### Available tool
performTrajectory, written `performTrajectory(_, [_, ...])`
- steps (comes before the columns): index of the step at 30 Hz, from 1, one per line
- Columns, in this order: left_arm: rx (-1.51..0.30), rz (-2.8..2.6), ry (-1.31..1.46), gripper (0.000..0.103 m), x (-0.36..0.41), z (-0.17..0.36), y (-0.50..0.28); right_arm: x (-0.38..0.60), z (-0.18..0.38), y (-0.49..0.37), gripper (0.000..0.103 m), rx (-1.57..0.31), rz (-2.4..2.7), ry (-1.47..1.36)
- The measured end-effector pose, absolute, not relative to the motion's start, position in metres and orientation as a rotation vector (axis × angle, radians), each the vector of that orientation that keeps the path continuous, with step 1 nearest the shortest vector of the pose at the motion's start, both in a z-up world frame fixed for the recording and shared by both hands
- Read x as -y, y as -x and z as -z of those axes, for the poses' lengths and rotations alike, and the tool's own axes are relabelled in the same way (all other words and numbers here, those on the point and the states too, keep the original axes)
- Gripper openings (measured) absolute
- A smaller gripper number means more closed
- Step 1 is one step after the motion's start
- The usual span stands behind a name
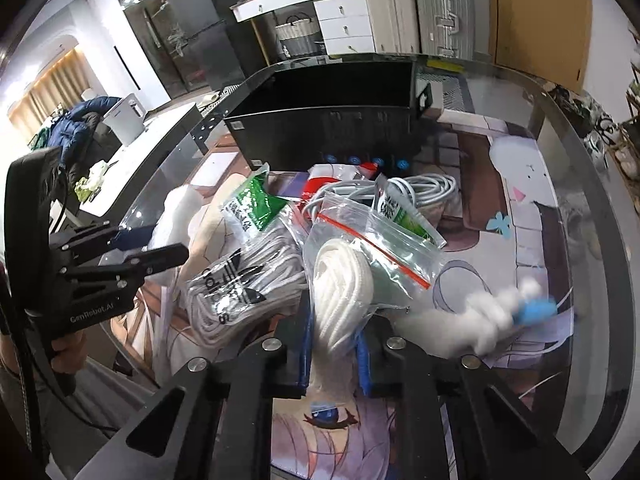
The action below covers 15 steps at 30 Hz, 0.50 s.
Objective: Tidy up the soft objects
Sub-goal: 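Grasp the white foam sleeve with the left tool while the right tool grasps the rope bag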
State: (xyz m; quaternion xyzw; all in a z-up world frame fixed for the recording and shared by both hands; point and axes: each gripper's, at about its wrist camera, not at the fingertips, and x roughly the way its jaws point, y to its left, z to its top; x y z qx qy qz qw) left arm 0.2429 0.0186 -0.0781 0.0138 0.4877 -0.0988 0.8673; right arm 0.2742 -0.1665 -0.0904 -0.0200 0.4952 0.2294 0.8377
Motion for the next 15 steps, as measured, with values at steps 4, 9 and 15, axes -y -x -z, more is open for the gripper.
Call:
performTrajectory(4, [-1.001, 0.211, -0.021, 0.040, -0.019, 0.072, -0.241, 0.163, 0.082, -0.265, 0.017, -1.020, -0.500, 0.061])
performTrajectory(9, [-0.974, 0.215, -0.003, 0.040, -0.018, 0.062, -0.240, 0.158, 0.064, -0.255, 0.016, -0.957, -0.514, 0.079])
performTrajectory(15, [-0.862, 0.200, -0.042, 0.040, -0.010, 0.035, -0.234, 0.154, 0.036, -0.250, 0.016, -0.861, -0.521, 0.097])
